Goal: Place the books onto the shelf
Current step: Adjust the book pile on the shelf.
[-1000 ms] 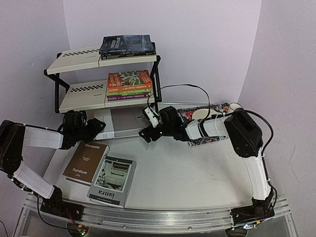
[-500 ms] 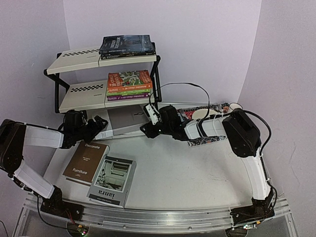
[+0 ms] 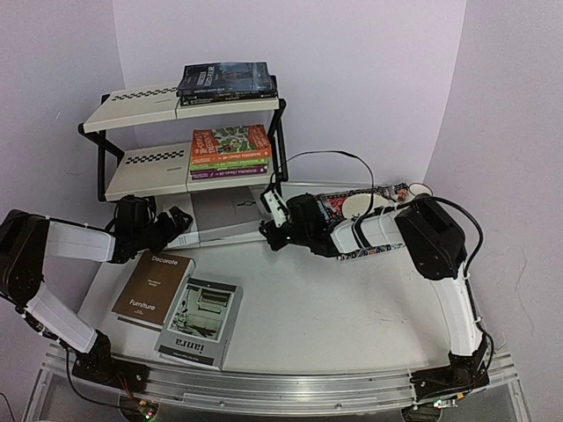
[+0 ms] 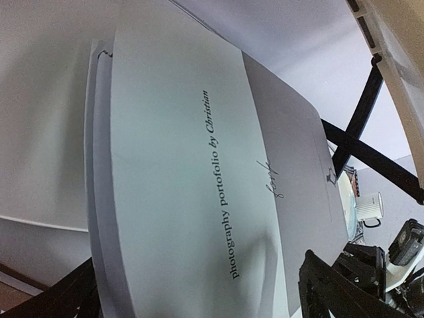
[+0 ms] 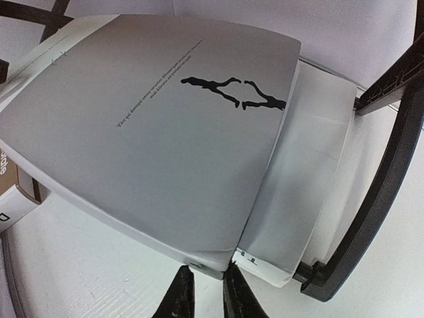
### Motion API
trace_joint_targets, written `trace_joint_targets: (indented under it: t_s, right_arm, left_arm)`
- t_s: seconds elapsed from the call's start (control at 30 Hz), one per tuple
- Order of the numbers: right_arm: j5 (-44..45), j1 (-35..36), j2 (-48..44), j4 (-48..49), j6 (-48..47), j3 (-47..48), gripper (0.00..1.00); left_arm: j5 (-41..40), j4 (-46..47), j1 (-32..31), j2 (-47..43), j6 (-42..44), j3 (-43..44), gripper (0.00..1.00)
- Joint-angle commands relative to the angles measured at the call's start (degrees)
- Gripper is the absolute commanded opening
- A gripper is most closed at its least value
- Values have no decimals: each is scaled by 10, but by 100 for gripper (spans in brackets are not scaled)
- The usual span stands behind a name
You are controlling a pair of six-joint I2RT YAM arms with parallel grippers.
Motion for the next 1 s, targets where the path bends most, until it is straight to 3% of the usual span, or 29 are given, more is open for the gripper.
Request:
trace_joint_targets:
  t_s: [0.0, 0.2, 0.43, 0.67, 0.77, 0.87, 0.97]
  right_arm:
    - [11, 4, -44, 38, -1, -16, 12]
    - [1, 4, -50, 50, -17, -28, 12]
    - [-30, -12, -50, 58, -25, -30, 44]
    - [-80, -33, -41, 58, -29, -9, 59]
    - [-88, -35, -34, 54, -30, 1, 60]
    - [-99, -35, -25, 51, -28, 14, 59]
    - [-108, -35, -18, 48, -21, 27, 51]
  left_arm:
    - [-24, 24, -3, -28, 37, 13, 100]
    - [-24, 24, -3, -12, 52, 25, 98]
    - [-35, 24, -3, -2, 55, 37, 92]
    - [-35, 24, -3, 13, 50, 51, 88]
    - [-29, 24, -3, 22, 49, 58, 83]
    - [-23, 24, -3, 28, 47, 66, 69]
    - [-22, 25, -3, 31, 45, 73, 63]
